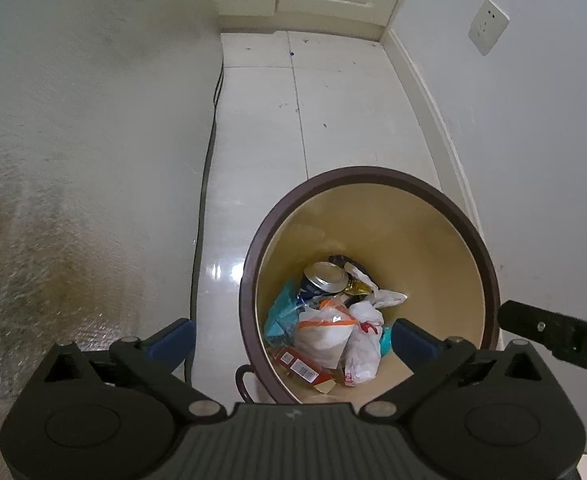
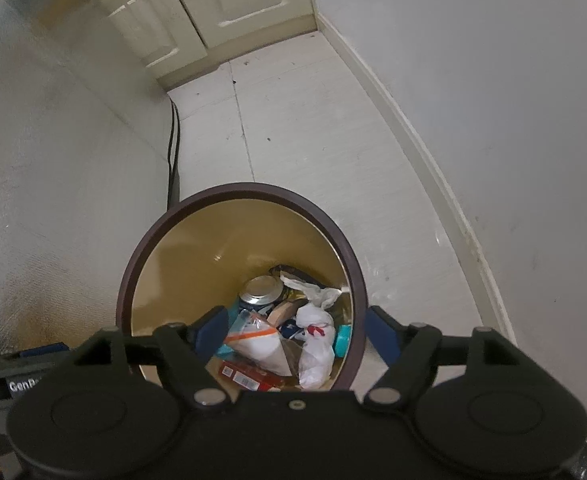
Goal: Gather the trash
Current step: 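Open the left gripper dropping the wrapper while the right gripper drops the teal cap, then lift both open grippers up away from the bin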
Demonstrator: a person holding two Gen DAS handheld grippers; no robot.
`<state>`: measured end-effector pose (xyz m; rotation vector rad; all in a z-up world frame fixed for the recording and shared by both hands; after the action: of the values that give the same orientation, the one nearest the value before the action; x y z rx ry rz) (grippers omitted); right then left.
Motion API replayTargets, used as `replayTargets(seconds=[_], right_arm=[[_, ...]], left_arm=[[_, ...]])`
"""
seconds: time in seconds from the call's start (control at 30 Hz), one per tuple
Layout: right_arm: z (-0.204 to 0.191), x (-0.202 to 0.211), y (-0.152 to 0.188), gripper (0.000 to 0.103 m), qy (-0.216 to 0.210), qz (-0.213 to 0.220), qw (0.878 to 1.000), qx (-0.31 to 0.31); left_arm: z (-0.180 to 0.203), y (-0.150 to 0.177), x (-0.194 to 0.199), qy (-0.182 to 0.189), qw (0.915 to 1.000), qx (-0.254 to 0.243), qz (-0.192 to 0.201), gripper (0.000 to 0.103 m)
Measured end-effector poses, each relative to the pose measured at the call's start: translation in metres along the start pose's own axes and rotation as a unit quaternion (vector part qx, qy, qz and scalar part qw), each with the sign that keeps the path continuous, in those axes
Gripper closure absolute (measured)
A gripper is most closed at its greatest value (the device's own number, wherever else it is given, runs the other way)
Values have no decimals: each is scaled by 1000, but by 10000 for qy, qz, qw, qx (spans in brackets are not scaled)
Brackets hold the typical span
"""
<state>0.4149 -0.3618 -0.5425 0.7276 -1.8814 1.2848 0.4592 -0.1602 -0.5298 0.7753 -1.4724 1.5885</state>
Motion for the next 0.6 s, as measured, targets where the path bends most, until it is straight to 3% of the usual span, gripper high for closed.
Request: replayTargets(seconds=[0.6], right_arm=[[-10,89,-12,4,42,573,9981,215]], left_arm=[[3,0,98,-162,9993,-32,340,0]])
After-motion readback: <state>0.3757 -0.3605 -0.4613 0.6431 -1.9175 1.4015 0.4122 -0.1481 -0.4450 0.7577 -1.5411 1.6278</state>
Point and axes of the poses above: each gripper's, at about its wrist camera, not at the fingertips, and x roughly against the way its jaws point, z to its right, y to its underside, the point moved 7 cm from there along -x, roughly the way its jaws point, and after that the axes turned 10 degrees about z, right-handed, at the moved point
